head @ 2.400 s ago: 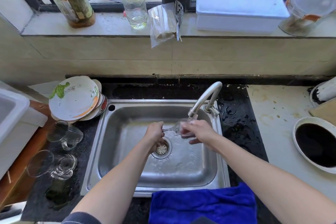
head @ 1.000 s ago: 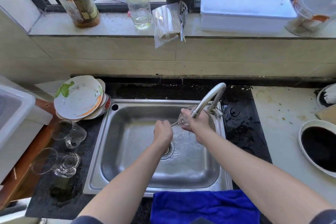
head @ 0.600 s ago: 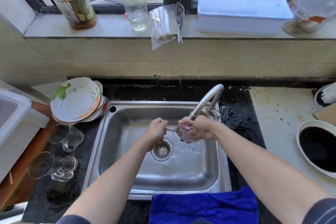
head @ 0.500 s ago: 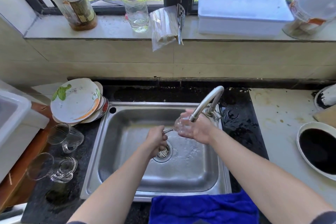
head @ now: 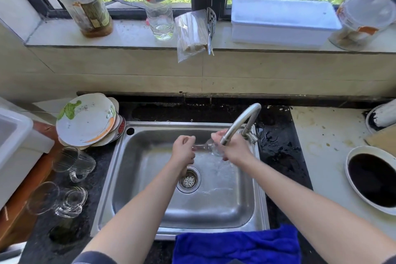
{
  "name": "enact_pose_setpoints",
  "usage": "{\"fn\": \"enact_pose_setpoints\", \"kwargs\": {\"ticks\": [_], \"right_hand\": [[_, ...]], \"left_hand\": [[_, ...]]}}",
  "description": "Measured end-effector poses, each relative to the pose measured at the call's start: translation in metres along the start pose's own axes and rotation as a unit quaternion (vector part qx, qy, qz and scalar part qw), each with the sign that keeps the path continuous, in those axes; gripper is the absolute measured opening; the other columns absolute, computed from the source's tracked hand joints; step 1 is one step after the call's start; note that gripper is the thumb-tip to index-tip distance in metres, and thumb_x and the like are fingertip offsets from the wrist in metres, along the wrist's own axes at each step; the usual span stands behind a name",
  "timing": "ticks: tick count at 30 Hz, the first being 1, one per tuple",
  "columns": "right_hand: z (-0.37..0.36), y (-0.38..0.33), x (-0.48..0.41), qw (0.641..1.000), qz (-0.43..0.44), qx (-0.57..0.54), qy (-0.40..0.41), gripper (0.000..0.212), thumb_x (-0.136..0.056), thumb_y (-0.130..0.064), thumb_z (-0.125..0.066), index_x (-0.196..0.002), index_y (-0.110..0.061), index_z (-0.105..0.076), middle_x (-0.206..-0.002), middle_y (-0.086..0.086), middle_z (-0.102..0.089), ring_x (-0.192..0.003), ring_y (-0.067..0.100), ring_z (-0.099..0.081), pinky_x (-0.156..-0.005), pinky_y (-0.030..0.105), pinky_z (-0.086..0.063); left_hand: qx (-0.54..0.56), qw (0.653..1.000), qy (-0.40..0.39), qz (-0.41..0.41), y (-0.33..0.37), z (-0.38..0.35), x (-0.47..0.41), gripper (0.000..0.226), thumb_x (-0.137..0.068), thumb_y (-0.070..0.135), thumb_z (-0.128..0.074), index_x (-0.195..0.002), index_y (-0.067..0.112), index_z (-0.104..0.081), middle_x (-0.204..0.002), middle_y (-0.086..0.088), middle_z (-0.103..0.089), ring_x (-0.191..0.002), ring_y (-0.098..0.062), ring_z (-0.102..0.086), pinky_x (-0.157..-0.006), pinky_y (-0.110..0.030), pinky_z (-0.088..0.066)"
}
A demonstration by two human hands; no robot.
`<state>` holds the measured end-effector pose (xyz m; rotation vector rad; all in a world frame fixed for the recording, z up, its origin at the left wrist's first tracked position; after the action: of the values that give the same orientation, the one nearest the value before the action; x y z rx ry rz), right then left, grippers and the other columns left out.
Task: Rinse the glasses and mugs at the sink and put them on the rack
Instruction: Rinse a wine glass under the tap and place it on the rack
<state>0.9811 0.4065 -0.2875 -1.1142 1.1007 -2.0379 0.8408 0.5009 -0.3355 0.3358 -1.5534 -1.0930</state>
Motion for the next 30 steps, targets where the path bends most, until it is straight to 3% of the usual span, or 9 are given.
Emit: {"fn": "enact_pose_setpoints", "kwargs": {"ticks": [4,6,13,16,19,22,24,26,30], "right_hand": [[0.006,0.019,0.021,0.992,0.087,0.087,0.032,0.012,-0.09,-0.038,-0.063,-0.1,-0.031,-0.06,-0.107,-0.009,-0.056,-0.099,-0.002,-0.054,-0.089,0.027,-0.047],[0.012,0.027,0.031,0.989,0.091,0.111,0.02,0.034,-0.085,-0.036,-0.071,-0.116,-0.028,-0.06,-0.116,-0.01,-0.054,-0.108,0.0,-0.053,-0.095,0.025,-0.046],[0.029,0.0,0.061,0.944,0.247,0.174,0.13,0.049,-0.078,-0.017,-0.077,-0.122,-0.013,-0.058,-0.12,-0.008,-0.053,-0.115,0.008,-0.052,-0.1,0.028,-0.045],[0.046,0.008,0.063,0.971,0.16,0.069,0.164,0.053,-0.074,-0.032,-0.081,-0.121,-0.021,-0.06,-0.115,-0.013,-0.059,-0.104,0.003,-0.058,-0.086,0.026,-0.052],[0.067,0.026,0.046,0.975,-0.038,-0.087,0.2,0.041,-0.082,-0.04,-0.073,-0.113,-0.017,-0.06,-0.105,0.004,-0.065,-0.076,0.01,-0.065,-0.067,0.035,-0.059],[0.058,0.062,0.04,0.942,-0.258,-0.188,0.105,0.044,-0.093,-0.05,-0.054,-0.108,-0.009,-0.06,-0.09,0.013,-0.068,-0.048,0.014,-0.056,-0.045,0.028,-0.046],[0.041,0.078,0.049,0.928,-0.311,-0.2,0.041,0.049,-0.094,-0.055,-0.047,-0.108,-0.009,-0.059,-0.083,0.013,-0.068,-0.043,0.012,-0.046,-0.043,0.023,-0.036],[0.032,0.076,0.056,0.94,-0.274,-0.198,0.05,0.048,-0.094,-0.053,-0.05,-0.11,-0.009,-0.057,-0.08,0.011,-0.065,-0.045,0.012,-0.046,-0.044,0.023,-0.037],[0.037,0.04,0.054,0.988,-0.005,-0.058,0.143,0.04,-0.085,-0.042,-0.069,-0.118,-0.027,-0.053,-0.103,-0.008,-0.057,-0.083,0.01,-0.061,-0.066,0.028,-0.053]], "left_hand": [[0.051,0.997,-0.001,0.056,-0.018,-0.029,0.001,0.02,-0.087,0.011,-0.067,-0.095,0.01,-0.049,-0.07,-0.008,-0.045,-0.046,-0.012,-0.031,-0.039,-0.018,-0.026],[0.077,0.994,0.008,0.08,-0.023,-0.041,0.001,0.03,-0.079,0.006,-0.074,-0.088,0.013,-0.047,-0.07,-0.006,-0.044,-0.044,-0.013,-0.031,-0.038,-0.02,-0.027],[0.083,0.99,-0.006,0.111,-0.02,-0.084,0.008,0.029,-0.076,0.002,-0.073,-0.103,0.005,-0.061,-0.077,-0.009,-0.059,-0.055,-0.02,-0.046,-0.045,-0.024,-0.037],[0.042,0.994,-0.046,0.092,-0.013,-0.09,0.011,0.005,-0.086,0.004,-0.063,-0.091,0.006,-0.062,-0.071,-0.009,-0.058,-0.053,-0.019,-0.047,-0.048,-0.027,-0.038],[-0.01,0.996,-0.071,0.048,-0.007,-0.09,0.014,0.014,-0.09,0.003,-0.053,-0.081,0.011,-0.058,-0.065,-0.007,-0.057,-0.045,-0.016,-0.046,-0.041,-0.021,-0.032],[-0.086,0.992,-0.079,-0.054,0.012,-0.086,0.015,0.023,-0.089,-0.002,-0.049,-0.083,0.015,-0.063,-0.071,-0.005,-0.058,-0.053,-0.014,-0.048,-0.043,-0.022,-0.034],[-0.154,0.977,-0.089,-0.121,0.024,-0.083,0.017,0.016,-0.084,0.002,-0.058,-0.082,0.015,-0.067,-0.073,-0.002,-0.06,-0.059,-0.014,-0.049,-0.052,-0.025,-0.039],[-0.216,0.964,-0.067,-0.142,0.026,-0.076,0.013,0.012,-0.08,0.006,-0.063,-0.074,0.017,-0.064,-0.066,0.0,-0.058,-0.057,-0.015,-0.049,-0.051,-0.023,-0.038],[-0.193,0.981,0.012,-0.029,0.01,-0.055,0.002,0.006,-0.081,0.006,-0.058,-0.077,0.011,-0.06,-0.062,-0.008,-0.057,-0.048,-0.022,-0.048,-0.041,-0.02,-0.033]]}}
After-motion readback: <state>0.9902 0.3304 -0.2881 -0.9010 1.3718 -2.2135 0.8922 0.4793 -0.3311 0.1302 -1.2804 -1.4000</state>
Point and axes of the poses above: each hand's wrist, its own x-axis away from the middle knuckle, its own z-axis out of the back of the hand, y = z × x, the point moved 7 cm from there along -x, towards the middle knuckle
